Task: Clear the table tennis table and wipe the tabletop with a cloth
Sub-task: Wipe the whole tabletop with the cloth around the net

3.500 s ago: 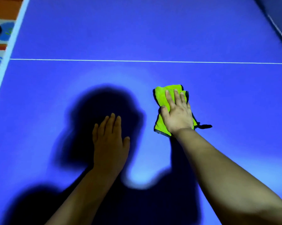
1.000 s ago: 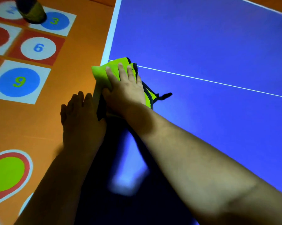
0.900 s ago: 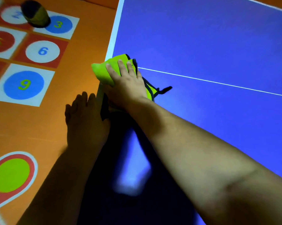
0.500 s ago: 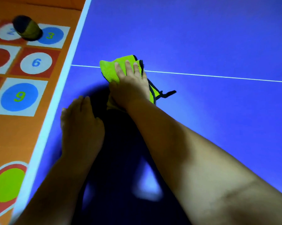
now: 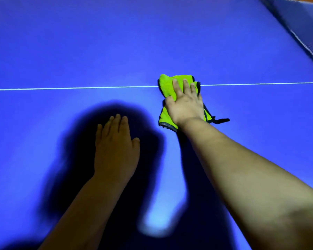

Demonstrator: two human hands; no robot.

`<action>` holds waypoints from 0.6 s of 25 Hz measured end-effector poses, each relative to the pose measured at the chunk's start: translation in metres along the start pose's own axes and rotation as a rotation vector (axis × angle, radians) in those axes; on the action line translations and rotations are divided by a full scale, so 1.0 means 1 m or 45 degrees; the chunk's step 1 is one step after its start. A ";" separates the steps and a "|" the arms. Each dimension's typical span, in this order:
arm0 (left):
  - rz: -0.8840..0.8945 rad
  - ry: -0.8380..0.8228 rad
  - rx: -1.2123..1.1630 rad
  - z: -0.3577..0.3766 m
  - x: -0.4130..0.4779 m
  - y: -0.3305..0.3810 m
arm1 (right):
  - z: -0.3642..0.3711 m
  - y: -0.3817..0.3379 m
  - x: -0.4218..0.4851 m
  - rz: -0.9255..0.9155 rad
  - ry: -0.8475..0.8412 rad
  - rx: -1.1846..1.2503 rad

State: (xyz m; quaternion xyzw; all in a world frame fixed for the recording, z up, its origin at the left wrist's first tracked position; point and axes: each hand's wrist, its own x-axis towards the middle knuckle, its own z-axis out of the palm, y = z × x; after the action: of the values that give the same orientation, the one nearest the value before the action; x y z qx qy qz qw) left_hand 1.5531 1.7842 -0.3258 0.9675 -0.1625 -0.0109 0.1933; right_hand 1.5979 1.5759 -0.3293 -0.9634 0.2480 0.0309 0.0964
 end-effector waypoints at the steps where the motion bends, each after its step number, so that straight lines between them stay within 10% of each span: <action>1: 0.010 -0.003 0.005 0.005 -0.003 0.012 | -0.004 0.019 0.002 0.024 -0.005 0.001; 15: -0.075 -0.144 0.042 -0.018 -0.113 0.013 | -0.005 0.034 -0.144 -0.183 -0.129 -0.094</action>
State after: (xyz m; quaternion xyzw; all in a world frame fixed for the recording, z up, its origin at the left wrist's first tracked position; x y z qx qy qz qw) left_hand 1.4439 1.8159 -0.3087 0.9727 -0.1449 -0.0685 0.1676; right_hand 1.4560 1.6138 -0.3147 -0.9789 0.1717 0.0817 0.0751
